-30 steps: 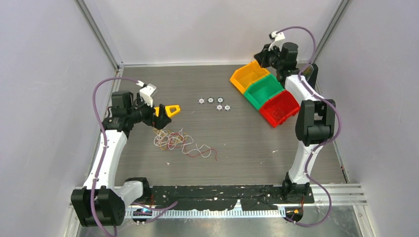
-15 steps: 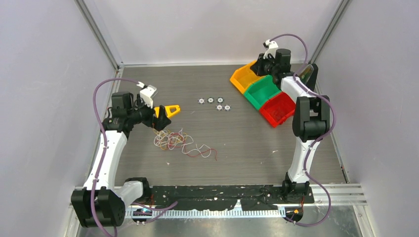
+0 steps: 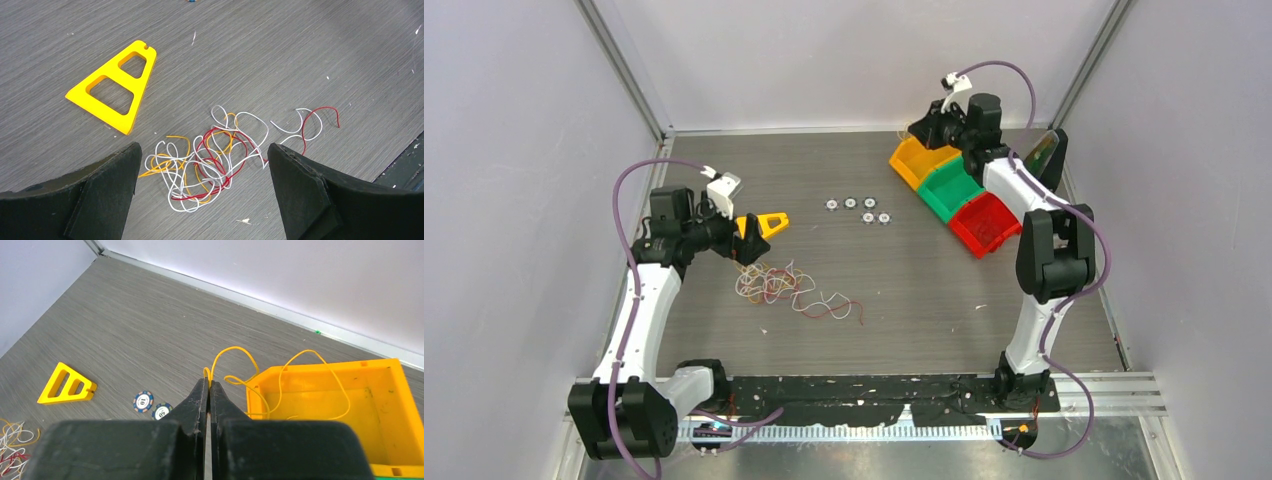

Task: Untangle the cables

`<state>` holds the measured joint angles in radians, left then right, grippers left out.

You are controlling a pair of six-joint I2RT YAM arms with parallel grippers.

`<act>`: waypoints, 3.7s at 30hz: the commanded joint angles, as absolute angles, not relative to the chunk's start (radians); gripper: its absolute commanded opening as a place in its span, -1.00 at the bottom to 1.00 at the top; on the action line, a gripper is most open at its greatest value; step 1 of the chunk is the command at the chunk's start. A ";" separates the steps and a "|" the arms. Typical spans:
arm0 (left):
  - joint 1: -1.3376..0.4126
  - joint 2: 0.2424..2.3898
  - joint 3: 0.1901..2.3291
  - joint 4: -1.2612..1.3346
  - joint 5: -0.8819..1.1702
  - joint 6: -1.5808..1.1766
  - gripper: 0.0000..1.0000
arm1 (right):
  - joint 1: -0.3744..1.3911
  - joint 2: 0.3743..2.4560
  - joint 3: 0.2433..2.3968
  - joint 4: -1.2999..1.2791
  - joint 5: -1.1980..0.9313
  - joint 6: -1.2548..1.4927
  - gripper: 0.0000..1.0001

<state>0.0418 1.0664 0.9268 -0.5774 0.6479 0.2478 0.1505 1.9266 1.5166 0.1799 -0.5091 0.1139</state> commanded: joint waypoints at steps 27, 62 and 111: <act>0.066 1.085 0.942 -0.588 0.669 0.279 0.98 | 0.082 2.175 1.801 -0.086 -0.282 0.055 -0.89; 0.109 1.410 1.033 -0.933 0.569 0.311 0.87 | 0.223 1.841 1.711 -0.737 -0.594 -0.255 0.78; 0.129 1.227 1.047 -0.904 0.784 1.250 -1.00 | 0.857 2.240 1.676 -0.376 -0.512 0.053 -0.52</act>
